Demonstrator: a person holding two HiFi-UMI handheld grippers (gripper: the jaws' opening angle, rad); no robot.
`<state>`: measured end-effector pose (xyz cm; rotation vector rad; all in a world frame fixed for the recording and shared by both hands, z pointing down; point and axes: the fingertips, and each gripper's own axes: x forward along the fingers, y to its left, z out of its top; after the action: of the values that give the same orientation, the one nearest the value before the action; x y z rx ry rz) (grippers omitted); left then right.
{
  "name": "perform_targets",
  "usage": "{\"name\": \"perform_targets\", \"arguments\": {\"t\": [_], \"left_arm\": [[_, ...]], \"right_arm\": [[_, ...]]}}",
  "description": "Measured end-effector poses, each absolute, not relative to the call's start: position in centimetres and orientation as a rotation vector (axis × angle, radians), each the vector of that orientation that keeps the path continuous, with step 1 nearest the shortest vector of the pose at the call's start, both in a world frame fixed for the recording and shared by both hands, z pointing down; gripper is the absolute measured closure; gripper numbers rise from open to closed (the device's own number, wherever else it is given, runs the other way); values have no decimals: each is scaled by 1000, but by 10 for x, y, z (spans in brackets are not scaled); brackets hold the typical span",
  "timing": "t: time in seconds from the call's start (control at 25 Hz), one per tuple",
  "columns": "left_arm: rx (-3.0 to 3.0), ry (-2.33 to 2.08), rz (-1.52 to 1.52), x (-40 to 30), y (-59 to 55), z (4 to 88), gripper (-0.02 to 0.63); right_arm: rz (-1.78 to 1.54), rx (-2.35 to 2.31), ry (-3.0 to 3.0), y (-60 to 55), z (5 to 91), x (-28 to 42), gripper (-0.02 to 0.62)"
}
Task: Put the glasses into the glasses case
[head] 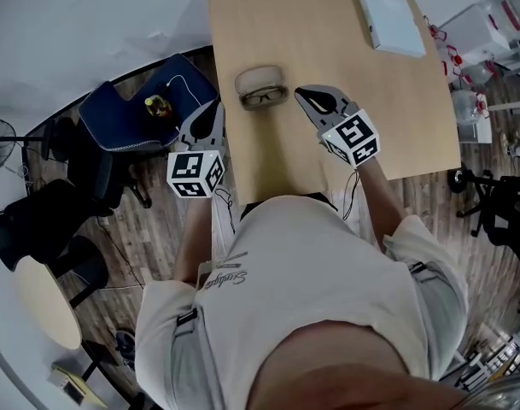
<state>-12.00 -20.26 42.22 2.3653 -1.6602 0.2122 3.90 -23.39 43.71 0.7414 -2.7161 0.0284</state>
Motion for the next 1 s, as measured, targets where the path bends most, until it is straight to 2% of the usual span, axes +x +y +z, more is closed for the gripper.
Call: {"name": "perform_targets", "arguments": {"t": [0.64,1.0], "left_arm": [[2408,-1698,194,-118,-208,384,589],[2424,-1739,176,-127,-203,363,589]], "right_arm": [[-63,826,-2823,-232,364,43,600],[-10,876,-2869,-236,345,46,600]]}}
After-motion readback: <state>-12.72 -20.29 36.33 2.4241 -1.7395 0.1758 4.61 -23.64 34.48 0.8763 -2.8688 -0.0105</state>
